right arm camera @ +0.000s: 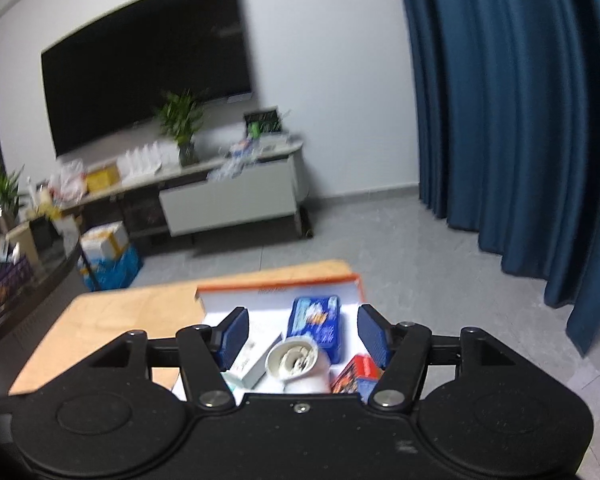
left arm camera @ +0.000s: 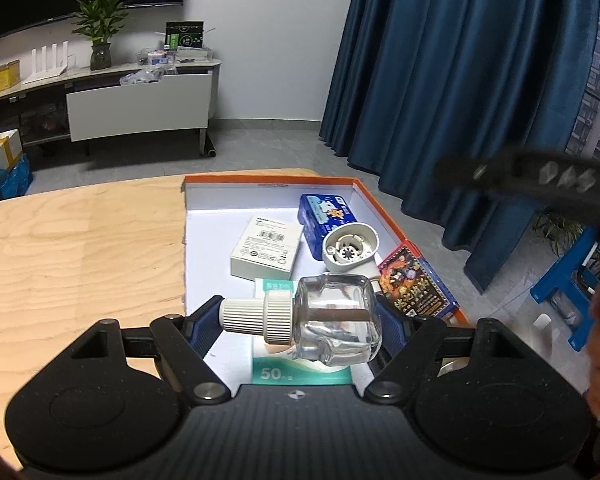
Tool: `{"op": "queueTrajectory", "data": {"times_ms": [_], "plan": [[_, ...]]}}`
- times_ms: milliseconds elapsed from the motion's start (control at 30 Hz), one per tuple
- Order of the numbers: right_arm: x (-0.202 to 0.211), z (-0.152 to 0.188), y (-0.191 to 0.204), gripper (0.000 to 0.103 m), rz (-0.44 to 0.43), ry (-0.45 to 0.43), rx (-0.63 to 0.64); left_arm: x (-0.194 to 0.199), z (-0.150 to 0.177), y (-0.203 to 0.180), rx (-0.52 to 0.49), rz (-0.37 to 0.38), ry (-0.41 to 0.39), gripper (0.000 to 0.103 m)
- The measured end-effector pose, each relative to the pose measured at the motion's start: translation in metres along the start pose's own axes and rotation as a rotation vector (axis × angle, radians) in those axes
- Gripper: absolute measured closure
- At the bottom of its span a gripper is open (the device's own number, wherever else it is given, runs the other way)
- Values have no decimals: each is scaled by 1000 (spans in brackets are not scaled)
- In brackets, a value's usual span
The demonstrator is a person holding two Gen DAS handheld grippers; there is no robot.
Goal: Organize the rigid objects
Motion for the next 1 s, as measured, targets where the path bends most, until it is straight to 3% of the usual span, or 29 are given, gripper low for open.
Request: {"op": "queueTrajectory", "data": {"times_ms": [267, 500, 733, 1000], "plan": [[23, -9, -8, 25, 4, -55, 16, -15, 0, -12, -19, 14, 3, 23], [34, 0, -18, 25, 29, -50, -12, -25, -3, -17, -22, 8, 16, 22], [49, 5, -15, 25, 37, -57, 3, -12, -10, -26, -55, -3, -3, 10], [70, 12, -6, 19, 39, -49, 20, 26, -15, -20, -39, -86, -4, 0]]}}
Point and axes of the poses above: each gripper's, at about its wrist camera, not at the fingertips, and x roughly against the way its jaws point, y to its left, z to its underside, the point moved 5 cm from there along -x, roughly the way its jaws point
